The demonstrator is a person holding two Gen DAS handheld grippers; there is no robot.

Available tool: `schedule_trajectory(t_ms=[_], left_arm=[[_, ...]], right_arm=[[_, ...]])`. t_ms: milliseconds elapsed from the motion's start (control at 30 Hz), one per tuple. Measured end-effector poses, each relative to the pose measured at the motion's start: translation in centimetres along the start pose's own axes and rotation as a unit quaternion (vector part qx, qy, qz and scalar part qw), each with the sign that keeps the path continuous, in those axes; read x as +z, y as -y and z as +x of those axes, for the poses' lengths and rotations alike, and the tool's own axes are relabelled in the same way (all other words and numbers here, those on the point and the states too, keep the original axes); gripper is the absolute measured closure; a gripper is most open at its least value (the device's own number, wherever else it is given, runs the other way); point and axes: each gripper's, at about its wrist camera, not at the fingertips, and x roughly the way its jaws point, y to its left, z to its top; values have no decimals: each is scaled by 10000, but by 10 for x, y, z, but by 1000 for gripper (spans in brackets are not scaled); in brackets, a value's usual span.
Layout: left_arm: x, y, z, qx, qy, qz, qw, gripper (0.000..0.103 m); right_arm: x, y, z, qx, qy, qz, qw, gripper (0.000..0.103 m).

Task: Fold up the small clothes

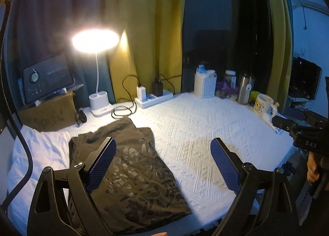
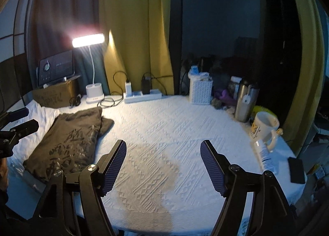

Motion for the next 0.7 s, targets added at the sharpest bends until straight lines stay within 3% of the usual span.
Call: schedule_trajectory(t_ms=[433, 700], left_arm=[[14, -5, -44, 242, 621, 33, 9978, 10], [25, -11, -67, 409, 1002, -35, 9941, 4]], right_arm=[[18, 0, -55, -153, 584, -45, 9982, 24], [32, -7, -87, -58, 1061, -55, 9943, 15]])
